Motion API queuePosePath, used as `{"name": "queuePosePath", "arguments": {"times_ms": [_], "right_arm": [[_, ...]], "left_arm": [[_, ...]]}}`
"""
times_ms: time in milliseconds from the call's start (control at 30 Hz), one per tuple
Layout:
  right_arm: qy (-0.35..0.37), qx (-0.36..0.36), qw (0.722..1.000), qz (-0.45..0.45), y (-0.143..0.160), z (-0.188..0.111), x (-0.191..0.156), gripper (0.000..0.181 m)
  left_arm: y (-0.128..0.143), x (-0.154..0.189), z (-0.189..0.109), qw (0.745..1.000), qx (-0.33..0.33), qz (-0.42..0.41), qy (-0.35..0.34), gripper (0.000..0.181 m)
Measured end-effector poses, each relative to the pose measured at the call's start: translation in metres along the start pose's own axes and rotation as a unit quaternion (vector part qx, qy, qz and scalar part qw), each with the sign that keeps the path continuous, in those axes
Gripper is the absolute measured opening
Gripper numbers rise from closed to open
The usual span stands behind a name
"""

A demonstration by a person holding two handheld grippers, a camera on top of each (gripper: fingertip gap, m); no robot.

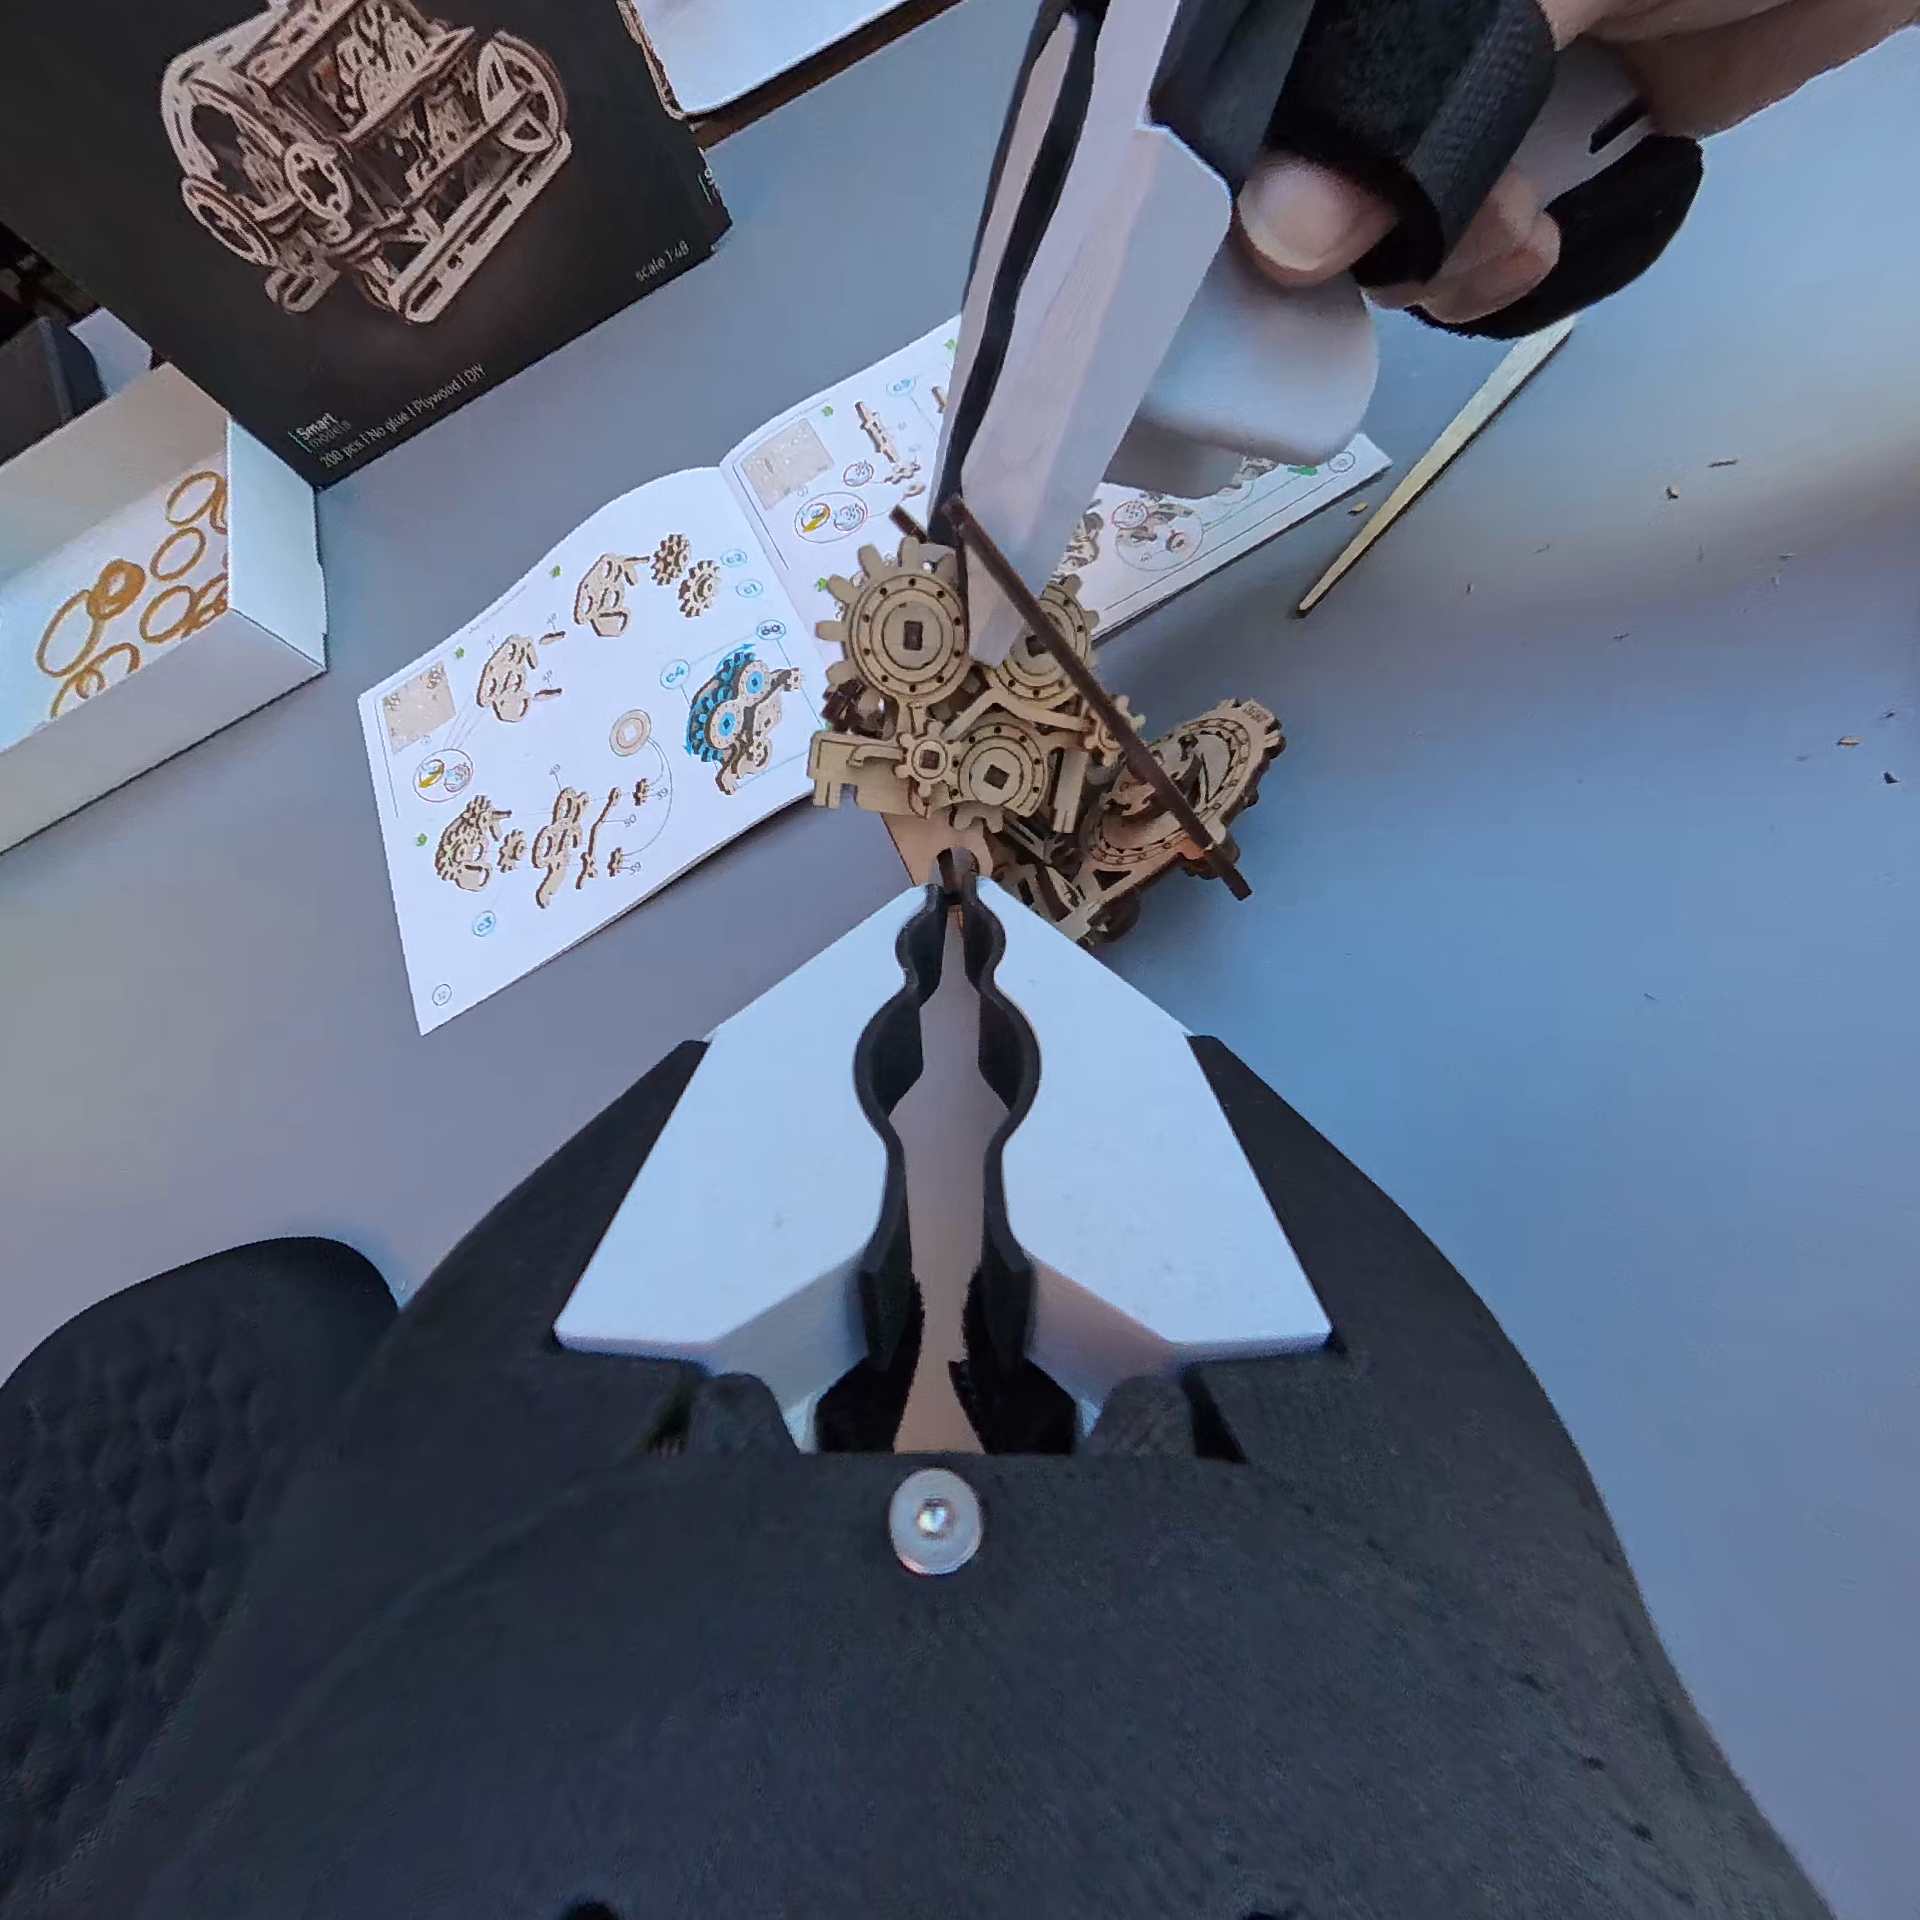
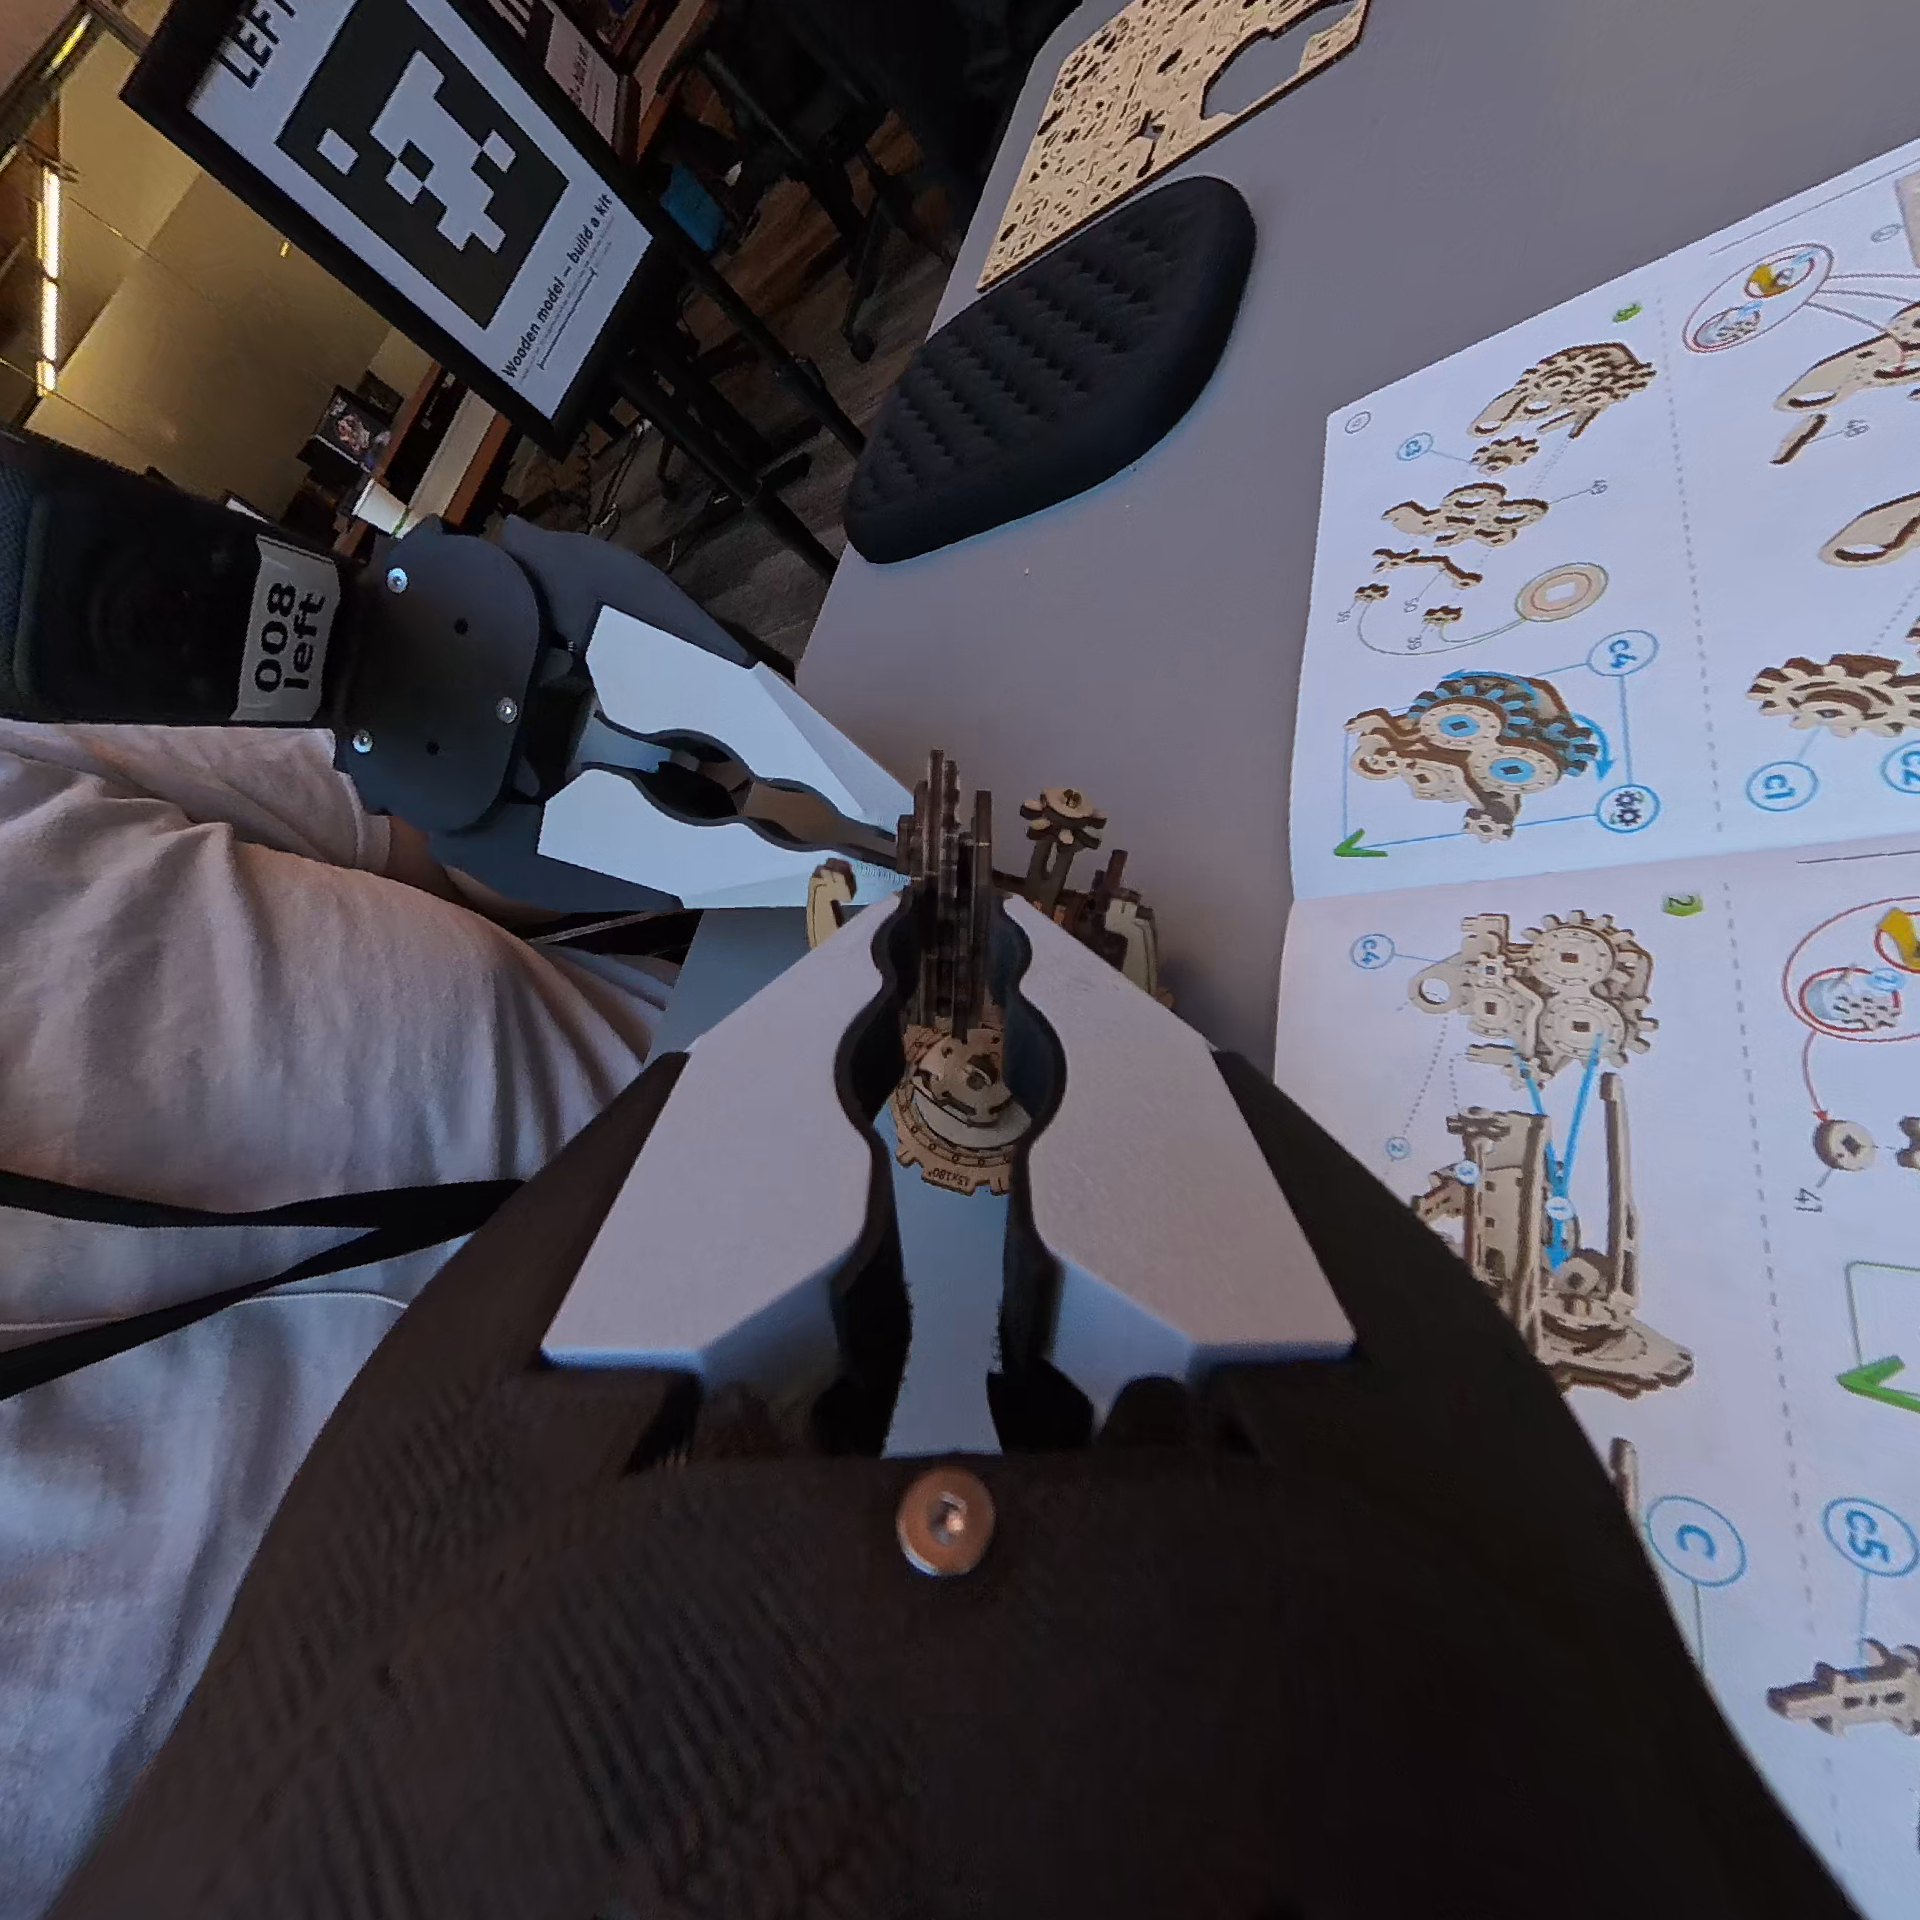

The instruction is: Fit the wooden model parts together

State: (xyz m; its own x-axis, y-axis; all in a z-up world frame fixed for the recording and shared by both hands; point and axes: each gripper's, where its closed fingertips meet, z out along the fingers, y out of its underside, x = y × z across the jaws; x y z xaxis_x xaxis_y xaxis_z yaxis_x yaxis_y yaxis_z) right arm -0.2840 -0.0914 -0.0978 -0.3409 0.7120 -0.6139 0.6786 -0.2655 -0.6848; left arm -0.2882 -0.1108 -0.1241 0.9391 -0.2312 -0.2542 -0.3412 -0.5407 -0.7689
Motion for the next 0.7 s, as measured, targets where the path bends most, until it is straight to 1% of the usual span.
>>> {"name": "queuePosePath", "arguments": {"times_ms": [500, 700], "right_arm": [[0.048, 0.049, 0.998, -0.004, 0.0044, -0.0047, -0.0036, 0.01], [0.077, 0.074, 0.994, -0.026, 0.0059, -0.0092, -0.0072, 0.01]], "left_arm": [[-0.0057, 0.0042, 0.0003, 1.0, 0.004, -0.003, 0.016, 0.001], [-0.0084, 0.0054, 0.0006, 1.0, 0.007, -0.002, 0.017, 0.001]]}}
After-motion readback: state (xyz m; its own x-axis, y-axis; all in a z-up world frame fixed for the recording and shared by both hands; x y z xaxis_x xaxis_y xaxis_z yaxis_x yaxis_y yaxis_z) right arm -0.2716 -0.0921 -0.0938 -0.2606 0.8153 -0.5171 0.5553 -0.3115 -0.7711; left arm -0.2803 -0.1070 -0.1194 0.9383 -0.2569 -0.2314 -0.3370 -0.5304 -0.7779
